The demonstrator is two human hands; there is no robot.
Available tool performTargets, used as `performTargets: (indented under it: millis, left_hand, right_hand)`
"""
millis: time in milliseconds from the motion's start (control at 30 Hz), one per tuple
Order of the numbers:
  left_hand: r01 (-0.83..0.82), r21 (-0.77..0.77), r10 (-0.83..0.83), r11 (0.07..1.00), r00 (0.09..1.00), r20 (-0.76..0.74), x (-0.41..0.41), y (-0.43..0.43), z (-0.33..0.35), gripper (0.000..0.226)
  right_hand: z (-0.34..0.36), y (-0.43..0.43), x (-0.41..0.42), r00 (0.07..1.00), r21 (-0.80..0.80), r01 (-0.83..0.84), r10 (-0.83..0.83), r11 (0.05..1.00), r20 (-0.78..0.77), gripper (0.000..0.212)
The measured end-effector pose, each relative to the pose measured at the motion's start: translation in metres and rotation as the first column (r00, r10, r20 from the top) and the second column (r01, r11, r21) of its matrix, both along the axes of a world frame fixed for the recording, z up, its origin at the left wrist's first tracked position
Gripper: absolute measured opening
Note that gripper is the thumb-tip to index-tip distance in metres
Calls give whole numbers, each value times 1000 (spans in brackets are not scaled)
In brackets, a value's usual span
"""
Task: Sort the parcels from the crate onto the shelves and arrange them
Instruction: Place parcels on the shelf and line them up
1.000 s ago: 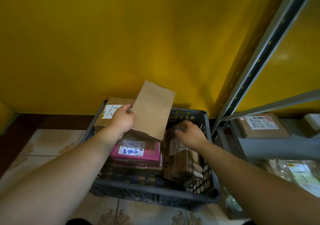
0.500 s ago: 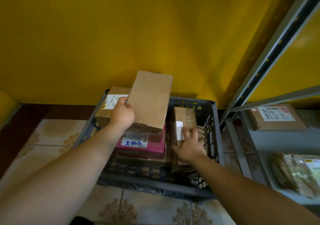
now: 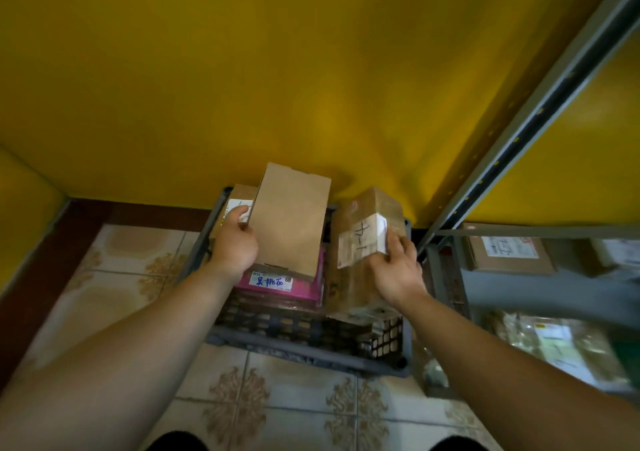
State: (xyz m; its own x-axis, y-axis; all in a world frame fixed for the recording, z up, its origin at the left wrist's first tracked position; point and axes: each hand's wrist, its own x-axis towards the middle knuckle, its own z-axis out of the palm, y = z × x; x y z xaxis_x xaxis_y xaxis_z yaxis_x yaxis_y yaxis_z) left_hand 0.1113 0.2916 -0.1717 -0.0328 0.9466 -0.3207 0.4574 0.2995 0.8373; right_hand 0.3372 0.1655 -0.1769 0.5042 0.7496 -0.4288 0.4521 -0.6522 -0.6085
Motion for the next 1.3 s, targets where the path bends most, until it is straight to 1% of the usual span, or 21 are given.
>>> performTargets:
  millis: [100, 200, 300, 367, 467, 533, 567, 700, 800, 933, 1067, 1300]
  left_hand:
    - [7, -22, -6, 1000, 999, 47, -8, -20, 57, 43]
    - [-20, -6, 20, 1000, 999, 51, -18, -42, 121, 42]
    - [-30, 16, 29, 999, 999, 34, -28, -69, 195, 42]
    - [-41, 26, 39, 999, 998, 53, -34, -91, 246, 40]
    - [-89, 33, 86, 995, 994, 67, -46, -127, 322, 38]
    - [-110, 46, 105, 993, 989, 106, -53, -153, 368, 38]
    - [-112, 76, 102, 991, 988, 119, -57, -167, 391, 38]
    - [-69, 238, 37, 969, 990, 139, -70, -217, 467, 41]
    - [-70, 327, 4, 943, 980, 199, -84, -257, 506, 49]
    - [-87, 429, -10, 899, 976, 219, -106, -319, 548, 50]
    - [-48, 484, -62, 874, 976, 209, -111, -380, 587, 50]
    - [29, 578, -209, 816, 946, 247, -56, -483, 631, 50]
  right_hand:
    - [70, -13, 0, 991, 123, 87, -74, 989, -112, 67]
    - [142, -27, -2, 976, 217, 145, -104, 965, -190, 64]
    - [218, -42, -11, 953, 281, 190, -107, 941, -284, 64]
    - [262, -53, -17, 929, 301, 234, -121, 924, -349, 66]
    - [315, -74, -20, 890, 323, 236, -70, 916, -451, 68]
    - [373, -97, -33, 863, 337, 241, -42, 910, -504, 58]
    - [401, -110, -41, 855, 357, 246, -29, 901, -517, 56]
    - [476, -164, -56, 849, 474, 229, 63, 850, -524, 52]
    - [516, -212, -69, 862, 561, 205, 123, 802, -491, 58]
    - [554, -281, -80, 879, 650, 246, 117, 719, -462, 60]
    - [584, -350, -82, 903, 692, 260, 86, 673, -422, 60]
    - [632, -464, -27, 911, 756, 323, 30, 570, -412, 60]
